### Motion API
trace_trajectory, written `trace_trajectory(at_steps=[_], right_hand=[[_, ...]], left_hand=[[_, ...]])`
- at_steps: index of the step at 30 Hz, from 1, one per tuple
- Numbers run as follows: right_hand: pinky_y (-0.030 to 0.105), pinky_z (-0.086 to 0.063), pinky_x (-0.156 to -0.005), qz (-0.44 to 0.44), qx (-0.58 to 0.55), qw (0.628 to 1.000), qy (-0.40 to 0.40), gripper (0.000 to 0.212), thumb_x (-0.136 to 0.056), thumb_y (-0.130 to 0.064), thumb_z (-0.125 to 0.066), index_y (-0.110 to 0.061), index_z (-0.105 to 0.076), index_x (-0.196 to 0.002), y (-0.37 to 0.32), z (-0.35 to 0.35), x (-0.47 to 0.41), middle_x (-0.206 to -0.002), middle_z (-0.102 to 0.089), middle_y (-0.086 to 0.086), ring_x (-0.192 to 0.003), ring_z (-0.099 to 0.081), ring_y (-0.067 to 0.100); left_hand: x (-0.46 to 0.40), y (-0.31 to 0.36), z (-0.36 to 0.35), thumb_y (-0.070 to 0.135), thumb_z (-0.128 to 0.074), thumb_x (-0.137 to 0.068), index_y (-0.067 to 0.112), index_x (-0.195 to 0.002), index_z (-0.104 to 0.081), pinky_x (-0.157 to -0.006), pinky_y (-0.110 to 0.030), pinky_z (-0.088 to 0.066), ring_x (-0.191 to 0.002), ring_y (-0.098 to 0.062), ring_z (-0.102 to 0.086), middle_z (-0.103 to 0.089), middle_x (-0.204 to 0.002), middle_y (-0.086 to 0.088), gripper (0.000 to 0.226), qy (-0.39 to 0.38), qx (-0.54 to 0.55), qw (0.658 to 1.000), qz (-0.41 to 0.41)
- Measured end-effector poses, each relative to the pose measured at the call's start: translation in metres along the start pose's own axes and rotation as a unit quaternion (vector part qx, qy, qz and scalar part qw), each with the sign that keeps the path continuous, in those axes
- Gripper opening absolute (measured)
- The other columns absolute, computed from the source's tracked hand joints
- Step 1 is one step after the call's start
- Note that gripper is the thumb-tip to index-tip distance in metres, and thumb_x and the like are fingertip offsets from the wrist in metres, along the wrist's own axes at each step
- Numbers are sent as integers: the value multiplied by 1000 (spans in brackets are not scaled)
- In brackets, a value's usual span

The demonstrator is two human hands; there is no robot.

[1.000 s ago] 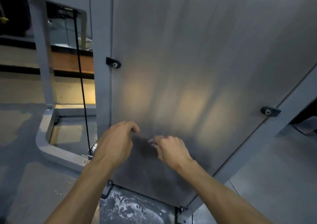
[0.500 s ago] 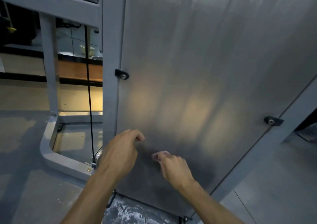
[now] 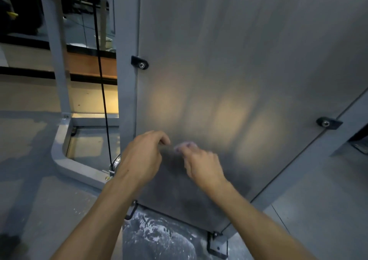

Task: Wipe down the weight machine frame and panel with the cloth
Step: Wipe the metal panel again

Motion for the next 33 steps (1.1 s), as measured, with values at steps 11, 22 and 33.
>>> trace_trajectory(at_steps=[11,22,33], right_hand=[[43,-58,-62,48,9,998,37,34,-91,-22,-63,-33,-58,-123,6,12,11,-135,-61,-13,-79,-74,31],[42,-53,-82,15,83,974,-208,39,-99,-14,-50,-31,-54,-134,-38,-120,13,-146,-54,-1,-104,-69,36],[42,-59,-65,52,-127,975,174,11,-98,-22,-56,-23,-65,-104,-64,12,-54,-116,-72,-11,-76,-75,24]], left_hand=[[5,-12,1,-9,-49,-84,33,-112,-66,-92,-39,-55,-113,-18,-63,-66,-122,11,53,-30,-23,999,4],[30,-72,34,-8,-50,-89,28,-118,-66,-94,-43,-55,-111,-23,-62,-66,-122,1,49,-35,-33,998,44],[25,-117,1,-4,-47,-89,24,-112,-69,-97,-42,-53,-111,-27,-63,-65,-122,-5,43,-106,-4,991,83]])
Point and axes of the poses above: each hand's wrist, its own x-axis away from the middle knuckle, its own z-axis out of the back of the hand, y = z × x, the point moved 7 cm from there along -x, towards the middle knuckle
